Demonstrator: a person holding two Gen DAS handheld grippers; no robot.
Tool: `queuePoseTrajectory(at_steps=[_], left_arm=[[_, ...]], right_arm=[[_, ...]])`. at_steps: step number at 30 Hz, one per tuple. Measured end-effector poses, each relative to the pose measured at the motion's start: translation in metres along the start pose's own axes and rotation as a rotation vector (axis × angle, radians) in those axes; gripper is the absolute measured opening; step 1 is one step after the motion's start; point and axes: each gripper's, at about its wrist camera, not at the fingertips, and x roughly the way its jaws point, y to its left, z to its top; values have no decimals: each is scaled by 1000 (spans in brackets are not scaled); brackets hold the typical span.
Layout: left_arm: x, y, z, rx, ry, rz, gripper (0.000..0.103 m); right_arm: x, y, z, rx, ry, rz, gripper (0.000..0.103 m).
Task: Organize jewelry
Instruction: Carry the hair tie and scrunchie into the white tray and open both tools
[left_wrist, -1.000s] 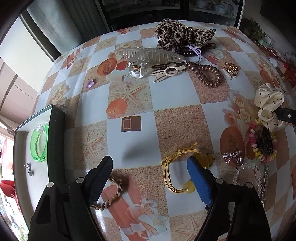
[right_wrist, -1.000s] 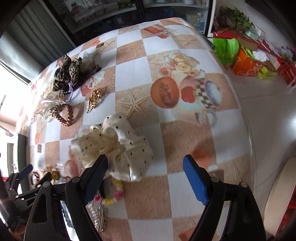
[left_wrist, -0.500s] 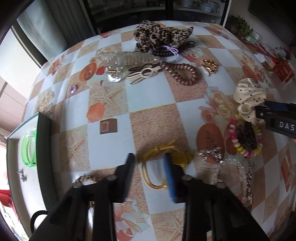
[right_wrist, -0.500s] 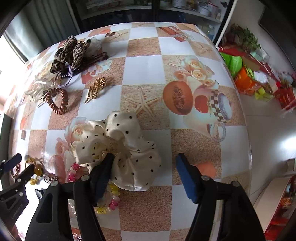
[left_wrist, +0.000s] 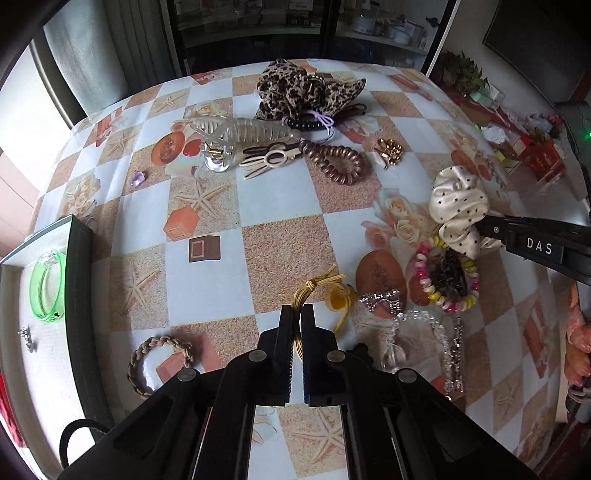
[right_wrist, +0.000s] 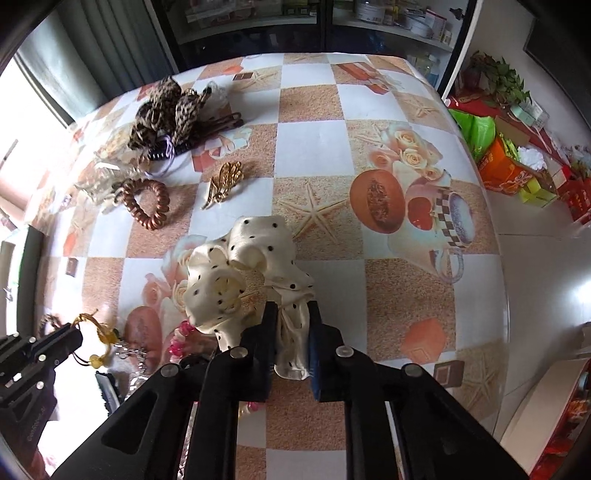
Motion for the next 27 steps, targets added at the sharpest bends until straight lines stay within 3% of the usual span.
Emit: queuePoseTrajectory(at_steps=[15, 21, 27], left_arm=[[-55, 18, -9, -84, -96, -74, 7], [-80, 35, -19, -111, -136, -87, 7], [-106, 74, -33, -173, -177, -65, 7]], right_arm=[[-45, -7, -17, 83, -13, 111, 16], [-56, 14, -22, 67, -5, 149, 16], [-63, 59, -21, -2, 1, 191, 16]])
